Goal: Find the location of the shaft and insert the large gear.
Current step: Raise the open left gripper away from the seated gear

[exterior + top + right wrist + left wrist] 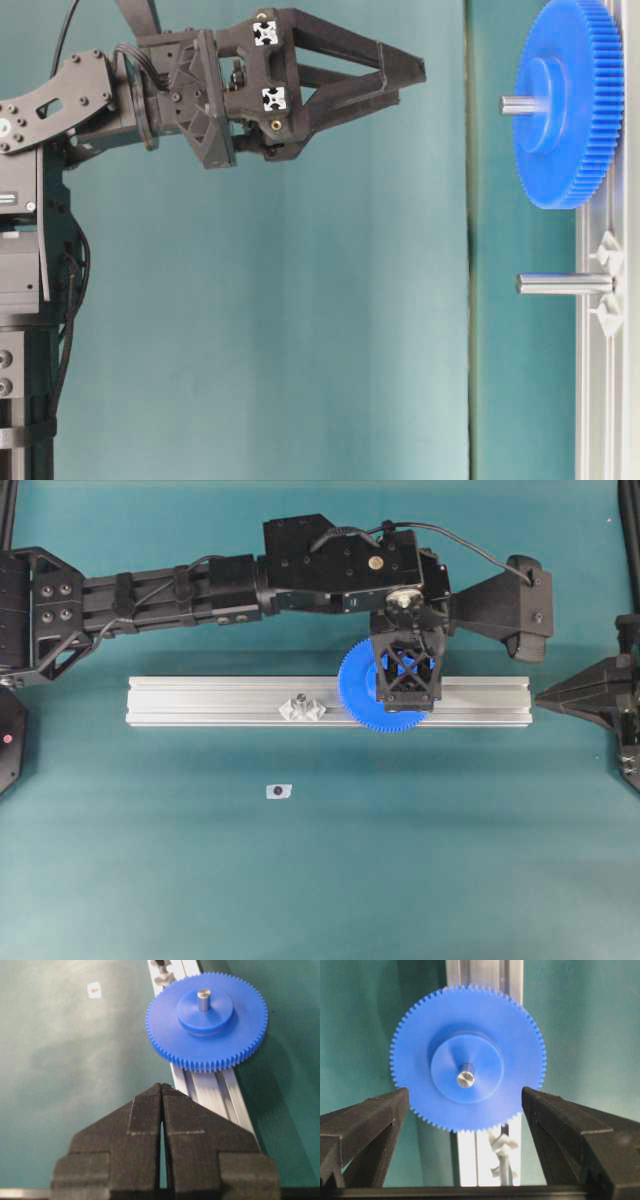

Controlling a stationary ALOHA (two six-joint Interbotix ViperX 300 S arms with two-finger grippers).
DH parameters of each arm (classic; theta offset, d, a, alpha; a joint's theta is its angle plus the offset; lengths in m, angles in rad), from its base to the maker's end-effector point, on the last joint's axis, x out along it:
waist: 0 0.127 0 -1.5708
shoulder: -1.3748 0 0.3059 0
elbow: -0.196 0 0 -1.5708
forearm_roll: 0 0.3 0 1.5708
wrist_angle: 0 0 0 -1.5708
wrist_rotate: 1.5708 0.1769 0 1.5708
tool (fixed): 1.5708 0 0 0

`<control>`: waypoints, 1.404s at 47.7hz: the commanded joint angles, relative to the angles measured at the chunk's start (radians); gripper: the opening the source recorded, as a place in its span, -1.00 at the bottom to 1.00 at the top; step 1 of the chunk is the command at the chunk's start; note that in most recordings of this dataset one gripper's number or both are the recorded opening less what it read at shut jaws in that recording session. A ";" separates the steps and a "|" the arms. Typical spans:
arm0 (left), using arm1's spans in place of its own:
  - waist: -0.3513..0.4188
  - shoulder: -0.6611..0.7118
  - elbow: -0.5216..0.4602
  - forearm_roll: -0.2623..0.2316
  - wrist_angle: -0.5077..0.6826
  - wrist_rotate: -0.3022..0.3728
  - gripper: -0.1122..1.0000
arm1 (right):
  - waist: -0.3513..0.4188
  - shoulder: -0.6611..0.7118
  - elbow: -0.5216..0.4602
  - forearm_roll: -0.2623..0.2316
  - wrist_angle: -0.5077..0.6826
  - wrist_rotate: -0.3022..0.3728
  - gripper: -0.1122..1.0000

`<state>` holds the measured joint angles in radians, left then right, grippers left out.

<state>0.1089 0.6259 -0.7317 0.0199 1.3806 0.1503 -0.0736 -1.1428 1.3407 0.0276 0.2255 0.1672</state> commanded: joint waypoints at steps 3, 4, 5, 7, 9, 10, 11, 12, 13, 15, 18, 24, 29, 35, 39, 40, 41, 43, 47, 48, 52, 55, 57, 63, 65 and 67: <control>-0.003 -0.025 -0.031 0.002 0.003 -0.003 0.89 | 0.003 0.008 -0.026 0.002 -0.002 0.012 -0.86; -0.003 -0.025 -0.032 0.002 0.003 -0.003 0.88 | 0.003 0.006 -0.026 0.002 0.000 0.012 -0.86; -0.003 -0.025 -0.034 0.002 0.005 -0.003 0.88 | 0.003 0.006 -0.026 0.002 0.002 0.012 -0.86; -0.003 -0.023 -0.037 0.002 0.005 -0.003 0.88 | 0.003 0.008 -0.026 0.002 0.003 0.012 -0.86; -0.003 -0.023 -0.040 0.002 0.005 -0.003 0.88 | 0.003 0.006 -0.026 0.002 0.003 0.012 -0.86; -0.003 -0.023 -0.040 0.002 0.005 -0.003 0.88 | 0.003 0.006 -0.026 0.000 0.003 0.012 -0.86; -0.003 -0.023 -0.041 0.002 0.005 -0.003 0.88 | 0.005 0.008 -0.026 0.002 0.003 0.012 -0.86; -0.003 -0.021 -0.041 0.002 0.005 -0.003 0.88 | 0.003 0.008 -0.026 0.002 0.003 0.012 -0.86; -0.003 -0.020 -0.043 0.002 0.005 -0.003 0.88 | 0.003 0.008 -0.026 0.002 0.002 0.012 -0.86; -0.003 -0.018 -0.044 0.002 0.006 -0.003 0.88 | 0.005 0.008 -0.026 0.002 0.003 0.012 -0.86; -0.003 -0.015 -0.048 0.002 0.006 -0.005 0.88 | 0.005 0.008 -0.026 0.002 0.003 0.012 -0.86; -0.005 -0.012 -0.052 0.002 0.012 -0.005 0.88 | 0.003 0.006 -0.026 0.000 0.003 0.012 -0.86; -0.005 -0.012 -0.054 0.002 0.020 -0.005 0.88 | 0.005 0.008 -0.026 0.002 0.003 0.012 -0.86; -0.003 -0.012 -0.054 0.002 0.031 -0.006 0.88 | 0.005 0.008 -0.026 0.002 0.003 0.012 -0.86; -0.003 -0.012 -0.054 0.002 0.038 -0.005 0.88 | 0.005 0.008 -0.026 0.002 0.003 0.012 -0.86; -0.002 -0.011 -0.054 0.002 0.043 -0.005 0.88 | 0.005 0.008 -0.026 0.000 0.003 0.012 -0.86; -0.002 -0.011 -0.052 0.002 0.048 -0.003 0.88 | 0.005 0.008 -0.026 0.002 0.003 0.012 -0.86; 0.000 -0.011 -0.052 0.002 0.055 -0.005 0.88 | 0.005 0.006 -0.026 0.002 0.003 0.012 -0.86; -0.002 -0.011 -0.054 0.002 0.057 -0.005 0.88 | 0.005 0.008 -0.028 0.002 0.003 0.012 -0.86; 0.000 -0.011 -0.054 0.000 0.057 -0.005 0.88 | 0.005 0.008 -0.028 0.002 0.003 0.012 -0.86; 0.000 -0.011 -0.054 0.002 0.057 -0.005 0.88 | 0.005 0.006 -0.028 0.002 0.002 0.012 -0.86; -0.002 -0.011 -0.054 0.002 0.057 -0.005 0.88 | 0.005 0.008 -0.028 0.000 0.002 0.012 -0.86; 0.000 -0.011 -0.054 0.002 0.057 -0.005 0.88 | 0.005 0.006 -0.028 0.002 0.003 0.012 -0.86; 0.000 -0.011 -0.054 0.002 0.057 -0.005 0.88 | 0.005 0.008 -0.028 0.002 0.003 0.012 -0.86; 0.000 -0.011 -0.054 0.002 0.057 -0.005 0.88 | 0.005 0.008 -0.028 0.002 0.003 0.012 -0.86; 0.000 -0.009 -0.054 0.002 0.057 -0.005 0.88 | 0.005 0.008 -0.028 0.000 0.003 0.012 -0.86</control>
<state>0.1104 0.6381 -0.7578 0.0184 1.4389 0.1457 -0.0706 -1.1428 1.3407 0.0276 0.2332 0.1672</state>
